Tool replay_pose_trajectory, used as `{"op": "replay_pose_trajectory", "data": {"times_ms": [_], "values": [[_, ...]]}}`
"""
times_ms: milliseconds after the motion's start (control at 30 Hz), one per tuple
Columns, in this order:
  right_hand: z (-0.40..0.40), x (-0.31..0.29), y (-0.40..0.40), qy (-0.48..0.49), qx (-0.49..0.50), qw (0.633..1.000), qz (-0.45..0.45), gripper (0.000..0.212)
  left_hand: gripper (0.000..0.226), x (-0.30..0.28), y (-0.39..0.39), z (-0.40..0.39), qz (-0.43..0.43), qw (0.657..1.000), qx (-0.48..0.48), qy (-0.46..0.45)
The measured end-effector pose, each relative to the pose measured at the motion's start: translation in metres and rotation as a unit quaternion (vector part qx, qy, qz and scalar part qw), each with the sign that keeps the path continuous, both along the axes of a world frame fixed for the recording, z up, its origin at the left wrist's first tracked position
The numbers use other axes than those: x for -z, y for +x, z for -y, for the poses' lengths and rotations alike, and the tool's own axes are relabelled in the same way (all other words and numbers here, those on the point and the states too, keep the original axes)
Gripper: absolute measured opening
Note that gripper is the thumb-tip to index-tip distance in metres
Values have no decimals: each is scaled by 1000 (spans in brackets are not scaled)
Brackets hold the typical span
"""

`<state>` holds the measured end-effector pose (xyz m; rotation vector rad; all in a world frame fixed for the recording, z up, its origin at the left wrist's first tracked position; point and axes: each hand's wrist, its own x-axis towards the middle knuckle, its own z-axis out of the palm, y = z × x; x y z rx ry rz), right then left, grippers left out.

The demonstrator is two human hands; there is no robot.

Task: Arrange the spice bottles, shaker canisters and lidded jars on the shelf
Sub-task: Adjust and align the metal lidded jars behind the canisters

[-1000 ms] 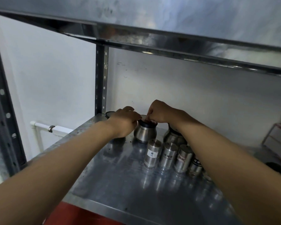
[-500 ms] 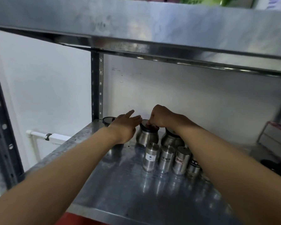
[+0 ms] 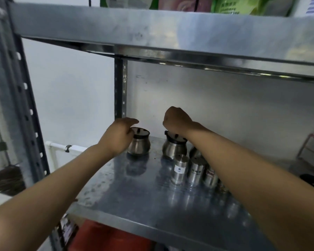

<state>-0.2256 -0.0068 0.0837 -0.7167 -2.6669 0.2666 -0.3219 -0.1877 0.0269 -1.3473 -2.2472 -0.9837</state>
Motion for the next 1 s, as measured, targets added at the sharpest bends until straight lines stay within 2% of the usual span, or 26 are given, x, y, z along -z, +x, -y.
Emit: {"op": "replay_pose_trajectory", "data": {"times_ms": [100, 167, 367, 467, 633, 833, 1000], "values": [[13, 3, -16, -43, -81, 996, -1, 18, 30, 13, -2, 1, -6, 1000, 5, 10], [21, 8, -25, -51, -119, 992, 8, 19, 32, 20, 0, 0, 1, 1000, -10, 16], [31, 18, -42, -50, -152, 986, 37, 37, 28, 30, 1, -4, -39, 998, -49, 29], [33, 24, -46, -27, -166, 984, 54, 31, 27, 30, 0, -3, -42, 997, -44, 40], [36, 22, -48, 58, -160, 981, 94, 23, 22, 24, -3, -6, -81, 996, -42, 4], [38, 15, -49, 164, -113, 974, 110, 5, 23, 29, -20, -15, -57, 998, 0, -6], [24, 11, -35, 151, -91, 978, 109, 14, 31, 35, -28, -31, -12, 999, 19, -26]]}}
